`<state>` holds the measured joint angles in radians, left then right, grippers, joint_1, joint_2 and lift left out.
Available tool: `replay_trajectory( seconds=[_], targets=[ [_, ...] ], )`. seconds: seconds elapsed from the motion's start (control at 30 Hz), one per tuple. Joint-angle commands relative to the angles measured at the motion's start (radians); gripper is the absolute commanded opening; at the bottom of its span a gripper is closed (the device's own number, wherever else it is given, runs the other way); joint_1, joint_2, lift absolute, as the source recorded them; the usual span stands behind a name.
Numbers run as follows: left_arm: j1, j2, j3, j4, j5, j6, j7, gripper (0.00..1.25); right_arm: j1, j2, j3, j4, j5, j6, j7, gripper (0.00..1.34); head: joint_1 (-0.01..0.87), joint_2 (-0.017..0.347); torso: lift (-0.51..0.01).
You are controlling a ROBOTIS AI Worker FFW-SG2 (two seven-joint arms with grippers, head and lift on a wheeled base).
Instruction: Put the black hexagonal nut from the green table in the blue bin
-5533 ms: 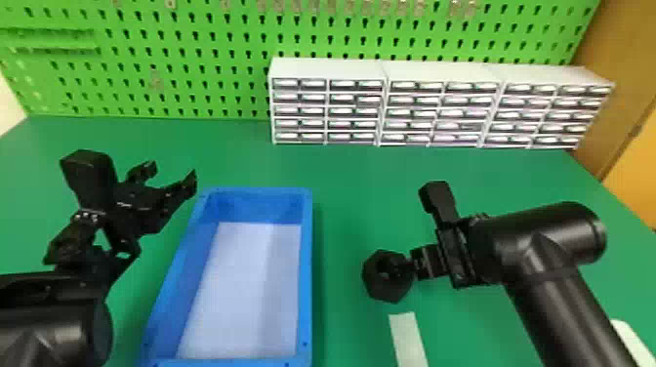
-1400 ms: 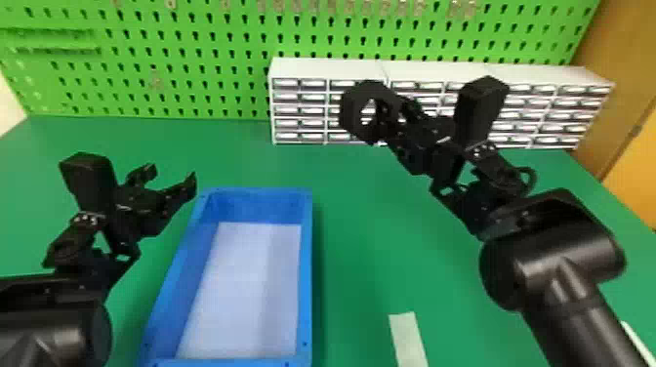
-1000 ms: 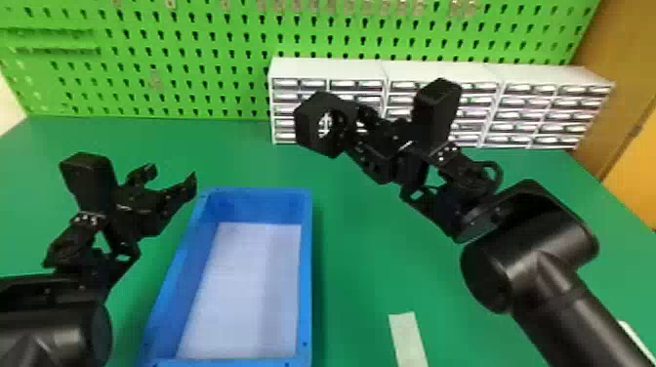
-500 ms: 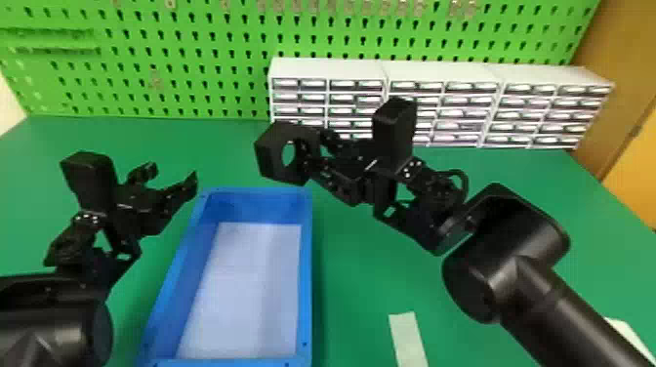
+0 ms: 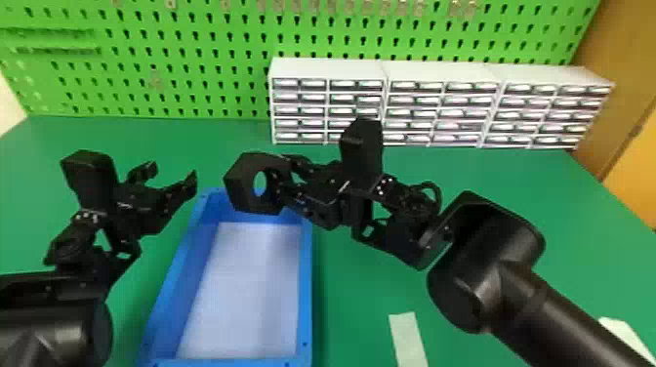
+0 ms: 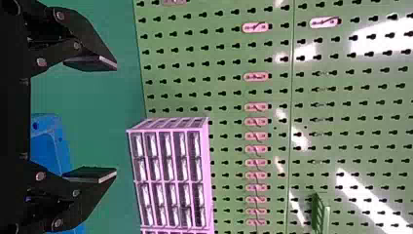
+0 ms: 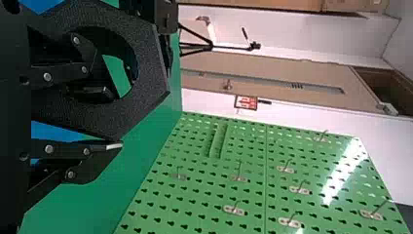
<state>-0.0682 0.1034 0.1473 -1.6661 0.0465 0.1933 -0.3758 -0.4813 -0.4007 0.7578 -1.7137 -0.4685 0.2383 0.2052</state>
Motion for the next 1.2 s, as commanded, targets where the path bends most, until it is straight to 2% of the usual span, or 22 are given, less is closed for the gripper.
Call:
replay_trajectory(
  seconds=[0.0,0.3,0.67,0.8,0.93,1.03,1.17],
  targets=[
    [-0.002,-0.001,0.0,0.0,-0.002,0.0,0.0,0.77,-0.01,-0.001,0.023,0.005,-0.013,0.003,0.005,0.33,0.691,0.009,-0.097],
    [-0.004,0.001,-0.002,0.0,-0.002,0.0,0.0,0.77,-0.023,0.0,0.06,0.013,-0.032,0.007,0.01,0.33,0.691,0.009,-0.097],
    [-0.004,-0.001,-0.003,0.0,-0.002,0.0,0.0,0.77,-0.026,0.003,0.061,0.019,-0.039,0.023,0.01,0.36,0.691,0.009,-0.097],
    [-0.004,-0.001,-0.003,0.0,-0.002,0.0,0.0,0.77,-0.028,0.003,0.06,0.022,-0.044,0.03,0.01,0.5,0.691,0.009,-0.097],
    [-0.004,-0.001,-0.003,0.0,-0.002,0.0,0.0,0.77,-0.028,0.005,0.058,0.026,-0.05,0.032,0.01,0.73,0.691,0.009,-0.097],
    [-0.004,-0.001,-0.003,0.0,-0.002,0.0,0.0,0.77,-0.028,0.005,0.055,0.026,-0.05,0.032,0.01,0.81,0.691,0.009,-0.097],
    [-0.005,-0.001,-0.005,0.0,-0.002,0.0,0.0,0.77,-0.026,0.005,0.052,0.026,-0.052,0.033,0.01,0.83,0.691,0.009,-0.097]
  ],
)
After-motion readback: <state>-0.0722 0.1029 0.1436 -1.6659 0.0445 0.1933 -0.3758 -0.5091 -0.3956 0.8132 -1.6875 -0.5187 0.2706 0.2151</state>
